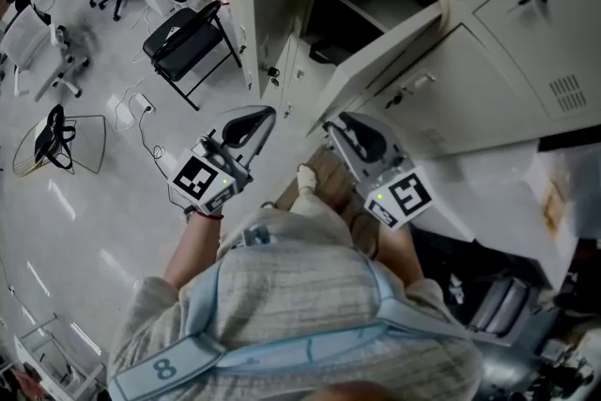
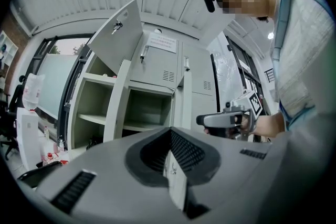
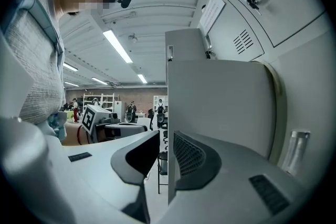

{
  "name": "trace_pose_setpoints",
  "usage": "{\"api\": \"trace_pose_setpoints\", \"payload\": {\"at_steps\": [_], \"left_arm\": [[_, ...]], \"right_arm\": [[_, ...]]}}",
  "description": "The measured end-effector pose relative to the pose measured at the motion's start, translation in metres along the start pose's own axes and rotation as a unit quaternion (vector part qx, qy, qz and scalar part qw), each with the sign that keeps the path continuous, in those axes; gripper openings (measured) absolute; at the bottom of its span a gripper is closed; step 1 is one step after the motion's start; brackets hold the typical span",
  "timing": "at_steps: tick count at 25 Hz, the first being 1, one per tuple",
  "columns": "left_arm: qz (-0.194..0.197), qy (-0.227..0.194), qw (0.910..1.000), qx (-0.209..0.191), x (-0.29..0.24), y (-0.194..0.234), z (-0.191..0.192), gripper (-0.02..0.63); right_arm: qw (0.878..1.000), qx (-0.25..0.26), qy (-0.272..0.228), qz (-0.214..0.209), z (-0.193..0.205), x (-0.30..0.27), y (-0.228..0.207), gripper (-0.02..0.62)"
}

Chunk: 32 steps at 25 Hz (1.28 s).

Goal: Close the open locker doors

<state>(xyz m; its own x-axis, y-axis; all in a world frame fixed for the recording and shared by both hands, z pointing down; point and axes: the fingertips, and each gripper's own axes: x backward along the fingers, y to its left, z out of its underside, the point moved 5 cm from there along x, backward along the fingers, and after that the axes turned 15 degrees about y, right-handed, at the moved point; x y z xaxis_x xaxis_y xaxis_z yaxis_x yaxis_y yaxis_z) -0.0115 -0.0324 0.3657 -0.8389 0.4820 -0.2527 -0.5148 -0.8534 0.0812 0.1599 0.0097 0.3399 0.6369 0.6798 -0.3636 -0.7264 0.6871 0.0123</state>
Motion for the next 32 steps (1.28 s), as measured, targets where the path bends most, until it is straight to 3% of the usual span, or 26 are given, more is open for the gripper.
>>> {"api": "trace_pose_setpoints", "payload": {"at_steps": [9,20,24,32], "left_arm": [[0.005,-0.005,1.0000,-0.002,0.001,-0.001,0.003,0.003],[0.018,0.027,0.9993,-0.021,-0.017,-0.019,0.004,0.003],[0.028,0.012,0.9993,-0.022,-0.022,-0.027,-0.003,0.003],[0.043,0.029,0.9975,-0.048,-0.037,-0.044,0.000,0.005]], "right_arm": [[0.999,0.019,0.013,0.037,-0.012,0.007,-0.012,0.067],[0.999,0.023,0.025,0.037,0.005,0.002,-0.025,0.067],[0.999,0.020,0.029,0.036,0.008,0.000,-0.027,0.067],[0.999,0.008,0.038,0.037,0.019,0.001,-0.028,0.069]]}}
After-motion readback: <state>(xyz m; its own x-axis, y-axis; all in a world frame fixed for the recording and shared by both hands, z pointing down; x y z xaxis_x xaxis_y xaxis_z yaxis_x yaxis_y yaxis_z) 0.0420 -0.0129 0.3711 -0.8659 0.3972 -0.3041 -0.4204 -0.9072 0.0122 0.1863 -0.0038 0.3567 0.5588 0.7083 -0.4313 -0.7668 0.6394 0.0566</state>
